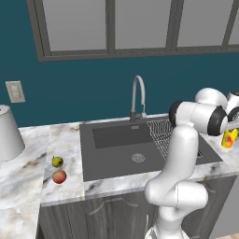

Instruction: Remove the pear and peach from the sink. Then move the bowl and cup from the counter to the sink for washing.

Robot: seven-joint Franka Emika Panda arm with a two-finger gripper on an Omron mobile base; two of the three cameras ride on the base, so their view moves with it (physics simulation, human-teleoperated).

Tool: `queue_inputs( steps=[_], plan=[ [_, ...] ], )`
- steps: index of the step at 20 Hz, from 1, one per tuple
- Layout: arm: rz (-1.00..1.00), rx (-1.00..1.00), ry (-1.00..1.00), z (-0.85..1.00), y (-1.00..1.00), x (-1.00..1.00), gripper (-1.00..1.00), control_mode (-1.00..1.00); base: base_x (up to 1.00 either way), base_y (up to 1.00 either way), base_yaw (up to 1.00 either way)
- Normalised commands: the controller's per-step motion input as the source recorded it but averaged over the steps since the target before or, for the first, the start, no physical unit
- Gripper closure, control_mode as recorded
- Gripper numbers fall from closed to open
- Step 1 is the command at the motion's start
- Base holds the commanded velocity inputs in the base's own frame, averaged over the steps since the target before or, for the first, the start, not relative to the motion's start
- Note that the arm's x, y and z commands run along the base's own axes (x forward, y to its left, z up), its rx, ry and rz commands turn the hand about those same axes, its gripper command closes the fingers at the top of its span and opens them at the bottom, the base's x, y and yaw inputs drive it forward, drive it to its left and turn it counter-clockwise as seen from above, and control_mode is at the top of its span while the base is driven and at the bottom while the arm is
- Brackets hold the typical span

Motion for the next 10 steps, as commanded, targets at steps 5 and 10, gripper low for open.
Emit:
queue_inputs(
  steps=[5, 10],
  plan=[
    [0.0, 0.0, 0.0, -0.03, -0.1, 0.12, -1.0, -1.0, 0.0, 0.0, 0.0],
    [0.0, 0.01, 0.01, -0.05, -0.09, 0.05, -1.0, -1.0, 0.0, 0.0, 0.0]
  ],
)
